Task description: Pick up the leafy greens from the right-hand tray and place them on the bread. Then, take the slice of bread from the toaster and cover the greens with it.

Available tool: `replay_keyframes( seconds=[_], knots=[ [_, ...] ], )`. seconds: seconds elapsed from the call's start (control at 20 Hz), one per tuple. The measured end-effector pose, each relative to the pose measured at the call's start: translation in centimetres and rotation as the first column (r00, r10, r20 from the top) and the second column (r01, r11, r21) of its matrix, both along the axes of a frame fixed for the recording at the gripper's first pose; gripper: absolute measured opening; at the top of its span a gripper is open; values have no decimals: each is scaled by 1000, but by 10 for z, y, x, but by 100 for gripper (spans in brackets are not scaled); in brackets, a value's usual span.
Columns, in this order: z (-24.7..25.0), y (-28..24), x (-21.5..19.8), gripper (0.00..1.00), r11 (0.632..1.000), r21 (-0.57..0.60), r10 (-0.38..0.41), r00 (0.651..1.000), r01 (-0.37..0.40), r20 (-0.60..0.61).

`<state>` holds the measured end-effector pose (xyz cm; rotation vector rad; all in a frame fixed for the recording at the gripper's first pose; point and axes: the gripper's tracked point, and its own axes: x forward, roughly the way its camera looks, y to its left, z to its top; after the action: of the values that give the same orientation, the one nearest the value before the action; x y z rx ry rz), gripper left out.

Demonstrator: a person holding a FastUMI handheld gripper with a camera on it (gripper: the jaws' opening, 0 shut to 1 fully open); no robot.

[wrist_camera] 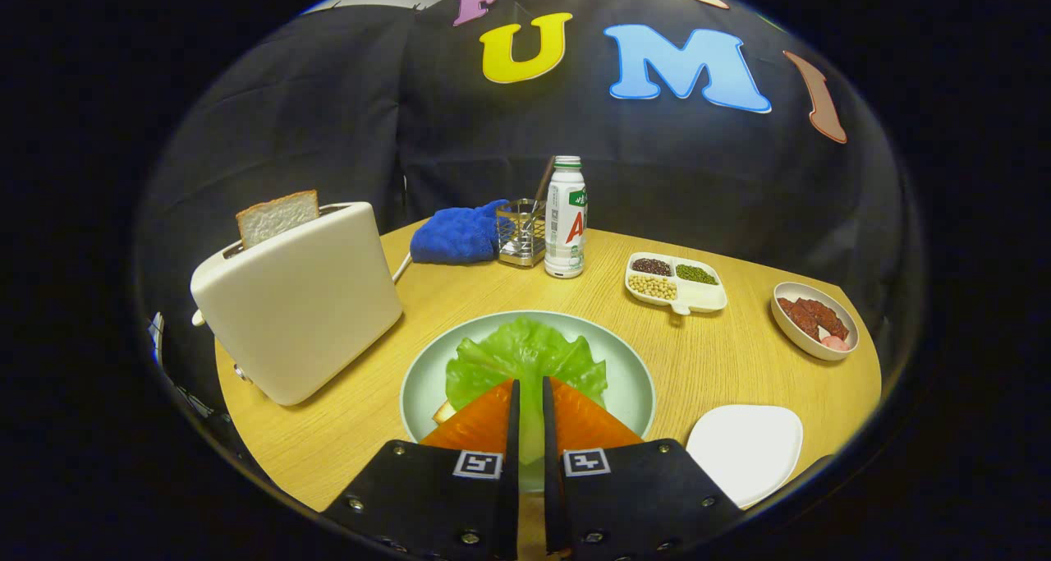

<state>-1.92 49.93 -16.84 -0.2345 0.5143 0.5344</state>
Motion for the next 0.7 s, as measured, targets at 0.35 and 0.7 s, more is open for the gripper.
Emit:
replay_keyframes(
  seconds=[0.35,0.7],
  knots=[
    [59,9,-31,57,994,107,-42,981,21,190],
    [102,78,-97,57,988,158,-51,947,1,318]
  ],
)
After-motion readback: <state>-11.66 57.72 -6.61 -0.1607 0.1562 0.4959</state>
